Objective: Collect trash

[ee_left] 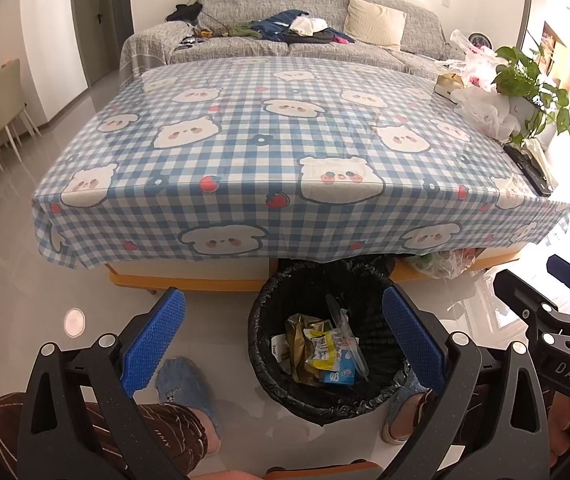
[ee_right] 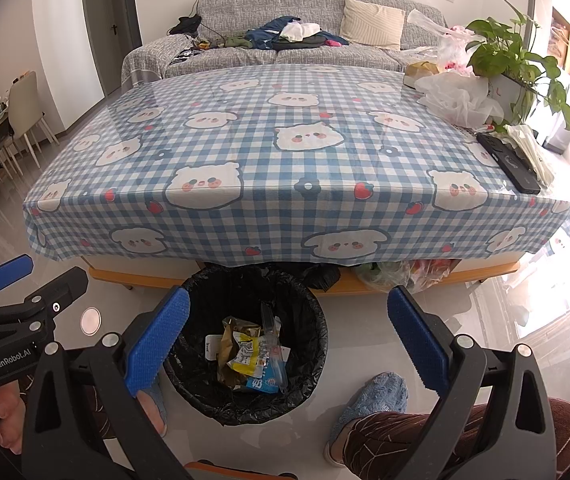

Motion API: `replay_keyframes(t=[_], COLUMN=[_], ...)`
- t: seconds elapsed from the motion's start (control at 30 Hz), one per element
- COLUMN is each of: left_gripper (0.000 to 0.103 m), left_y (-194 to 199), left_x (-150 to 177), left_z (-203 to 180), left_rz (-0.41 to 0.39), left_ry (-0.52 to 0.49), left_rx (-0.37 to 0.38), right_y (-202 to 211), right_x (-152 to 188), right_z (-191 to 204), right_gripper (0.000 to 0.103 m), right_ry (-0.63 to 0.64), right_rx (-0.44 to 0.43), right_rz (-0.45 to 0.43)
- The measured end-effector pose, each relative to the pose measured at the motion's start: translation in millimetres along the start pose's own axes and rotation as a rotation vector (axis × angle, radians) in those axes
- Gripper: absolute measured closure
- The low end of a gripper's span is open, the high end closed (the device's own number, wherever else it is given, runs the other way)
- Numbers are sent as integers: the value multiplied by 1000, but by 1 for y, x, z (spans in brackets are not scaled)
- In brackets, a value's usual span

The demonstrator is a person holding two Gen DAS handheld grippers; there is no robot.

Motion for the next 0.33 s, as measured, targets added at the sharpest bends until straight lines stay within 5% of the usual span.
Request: replay_keyframes(t=[0.33], left_gripper=[6], left_y=[-1], left_x=[-1], left_z=[2], left_rz=[1], left_ry=[-1], left_rx=[5], right_y=[0], right_x=[0], right_z=[0], right_gripper=[8], right_ry=[0], right_rx=[0], right_rz=[0])
Point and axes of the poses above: each gripper's, at about its wrist camera, not at the fingertips, and y roughly against the way its jaws point, z to its left, x to its underside, the point moved 5 cm from there along -y, roughly the way its jaws point, and after that the axes turned 7 degrees about -y, right-handed, at the moved point
